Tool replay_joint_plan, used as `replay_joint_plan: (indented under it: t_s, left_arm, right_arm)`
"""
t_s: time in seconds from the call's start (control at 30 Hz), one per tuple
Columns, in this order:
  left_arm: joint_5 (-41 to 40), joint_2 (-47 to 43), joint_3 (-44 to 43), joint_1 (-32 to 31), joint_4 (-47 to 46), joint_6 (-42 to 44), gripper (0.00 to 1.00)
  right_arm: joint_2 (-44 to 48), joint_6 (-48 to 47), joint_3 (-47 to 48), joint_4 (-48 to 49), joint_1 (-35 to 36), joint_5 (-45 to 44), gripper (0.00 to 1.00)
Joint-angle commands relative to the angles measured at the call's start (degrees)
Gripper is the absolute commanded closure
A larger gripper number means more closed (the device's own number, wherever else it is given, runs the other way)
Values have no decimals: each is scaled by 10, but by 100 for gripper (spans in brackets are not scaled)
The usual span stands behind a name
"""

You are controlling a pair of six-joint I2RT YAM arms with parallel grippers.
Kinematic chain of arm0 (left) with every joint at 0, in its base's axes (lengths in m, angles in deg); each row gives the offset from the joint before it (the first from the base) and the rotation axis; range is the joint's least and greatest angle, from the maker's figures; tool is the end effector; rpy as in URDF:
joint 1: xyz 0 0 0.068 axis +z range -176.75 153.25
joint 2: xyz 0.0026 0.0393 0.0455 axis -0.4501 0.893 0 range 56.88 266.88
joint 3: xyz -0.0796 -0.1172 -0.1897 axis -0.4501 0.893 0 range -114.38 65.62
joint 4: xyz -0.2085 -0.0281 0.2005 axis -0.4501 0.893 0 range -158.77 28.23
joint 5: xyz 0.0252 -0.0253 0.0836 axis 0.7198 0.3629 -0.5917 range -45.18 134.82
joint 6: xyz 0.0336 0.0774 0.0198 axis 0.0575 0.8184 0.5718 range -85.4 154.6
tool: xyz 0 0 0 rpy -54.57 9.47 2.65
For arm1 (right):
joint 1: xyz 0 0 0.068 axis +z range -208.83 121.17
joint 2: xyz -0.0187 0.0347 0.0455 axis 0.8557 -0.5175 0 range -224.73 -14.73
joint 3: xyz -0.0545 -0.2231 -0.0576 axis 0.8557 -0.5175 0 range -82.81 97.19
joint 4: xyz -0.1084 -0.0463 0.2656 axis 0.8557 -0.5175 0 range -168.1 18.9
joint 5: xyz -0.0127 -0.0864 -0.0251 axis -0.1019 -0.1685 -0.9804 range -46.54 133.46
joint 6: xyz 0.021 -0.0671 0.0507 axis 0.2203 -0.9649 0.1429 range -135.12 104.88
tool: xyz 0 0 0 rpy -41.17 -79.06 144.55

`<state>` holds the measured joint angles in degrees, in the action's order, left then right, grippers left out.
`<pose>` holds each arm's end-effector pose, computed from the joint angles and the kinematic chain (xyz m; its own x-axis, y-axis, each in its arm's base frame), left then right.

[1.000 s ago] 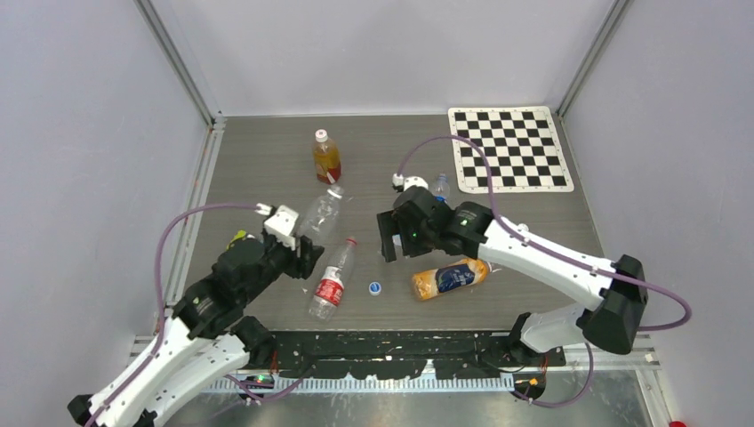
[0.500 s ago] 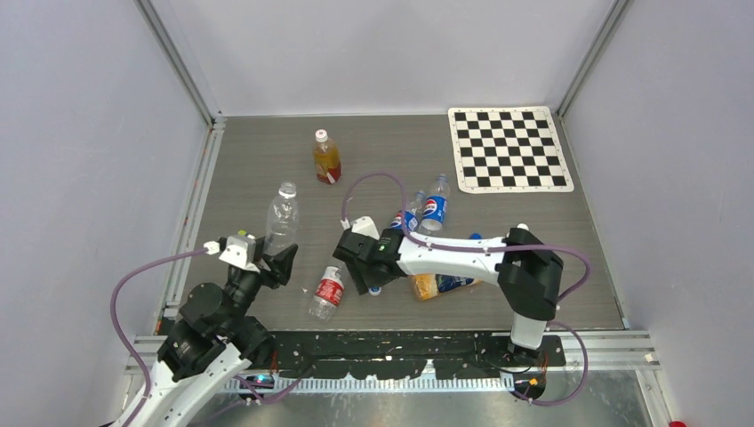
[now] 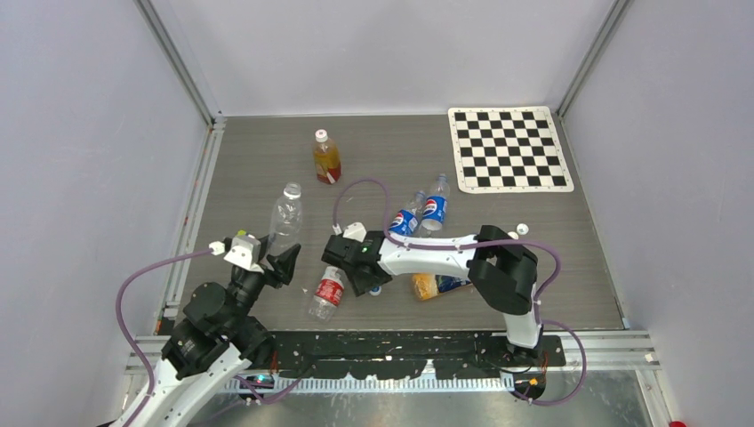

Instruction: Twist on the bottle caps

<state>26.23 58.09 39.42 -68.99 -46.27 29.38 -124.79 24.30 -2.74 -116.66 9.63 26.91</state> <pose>0.1383 -0.0927 0.2956 -0.0047 -0.1121 -0.9937 0.4026 0.9094 -0.1045 0.1683 0.3673 0.0976 -0.8242 -0.4305 -0.3680 -0.4430 0.8948 -0.0545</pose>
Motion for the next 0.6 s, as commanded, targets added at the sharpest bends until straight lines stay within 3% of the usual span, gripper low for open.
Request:
replay_joint_plan:
  t_s: [0.0, 0.57]
  left_arm:
    - [6, -3, 0, 3, -42, 5, 88]
    - [26, 12, 9, 3, -56, -13, 89]
  right_arm:
    - [-16, 15, 26, -8, 4, -5, 49]
    - [-26, 25, 37, -28, 4, -20, 55]
